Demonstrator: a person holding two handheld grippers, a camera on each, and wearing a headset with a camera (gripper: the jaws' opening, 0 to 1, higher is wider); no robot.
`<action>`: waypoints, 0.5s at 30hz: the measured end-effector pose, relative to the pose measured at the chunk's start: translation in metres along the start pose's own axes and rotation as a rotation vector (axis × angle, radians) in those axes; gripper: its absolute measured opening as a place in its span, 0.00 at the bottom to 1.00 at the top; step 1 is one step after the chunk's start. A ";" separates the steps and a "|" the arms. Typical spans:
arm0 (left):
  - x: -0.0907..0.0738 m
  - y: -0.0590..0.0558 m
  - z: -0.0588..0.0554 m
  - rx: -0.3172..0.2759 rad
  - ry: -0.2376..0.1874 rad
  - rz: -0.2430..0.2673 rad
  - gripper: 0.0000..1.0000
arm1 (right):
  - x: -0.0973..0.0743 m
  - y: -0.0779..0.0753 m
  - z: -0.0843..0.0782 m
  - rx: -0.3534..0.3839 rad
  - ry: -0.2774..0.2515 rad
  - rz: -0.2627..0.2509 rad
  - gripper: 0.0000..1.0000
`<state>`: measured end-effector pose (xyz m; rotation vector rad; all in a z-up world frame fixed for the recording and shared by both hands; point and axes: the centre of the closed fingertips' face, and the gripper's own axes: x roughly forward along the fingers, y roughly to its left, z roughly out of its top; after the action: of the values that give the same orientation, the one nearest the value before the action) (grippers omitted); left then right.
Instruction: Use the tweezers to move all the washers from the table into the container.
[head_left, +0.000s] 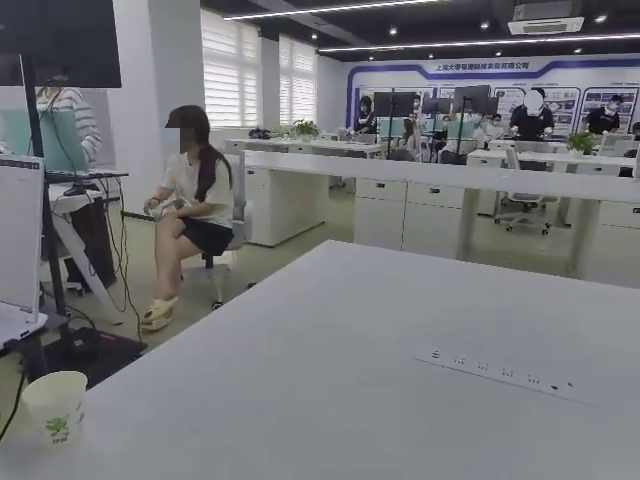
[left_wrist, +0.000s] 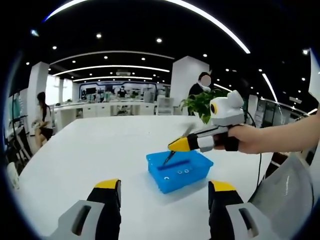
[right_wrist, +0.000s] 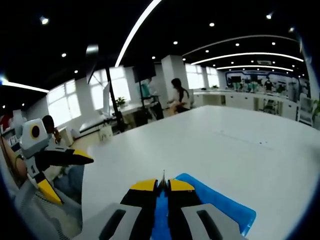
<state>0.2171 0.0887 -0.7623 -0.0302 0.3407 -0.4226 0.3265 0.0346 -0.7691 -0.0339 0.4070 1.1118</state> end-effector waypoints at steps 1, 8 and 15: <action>0.000 0.000 -0.001 -0.003 0.004 -0.004 0.69 | -0.001 0.001 0.002 0.001 -0.006 0.000 0.04; 0.000 -0.003 -0.003 0.006 0.017 -0.017 0.67 | -0.015 0.014 0.011 0.007 -0.045 0.008 0.04; 0.001 -0.006 -0.005 0.007 0.031 -0.030 0.65 | -0.028 0.026 0.014 0.002 -0.066 0.018 0.04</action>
<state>0.2138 0.0834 -0.7669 -0.0219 0.3693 -0.4548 0.2969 0.0255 -0.7422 0.0078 0.3503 1.1273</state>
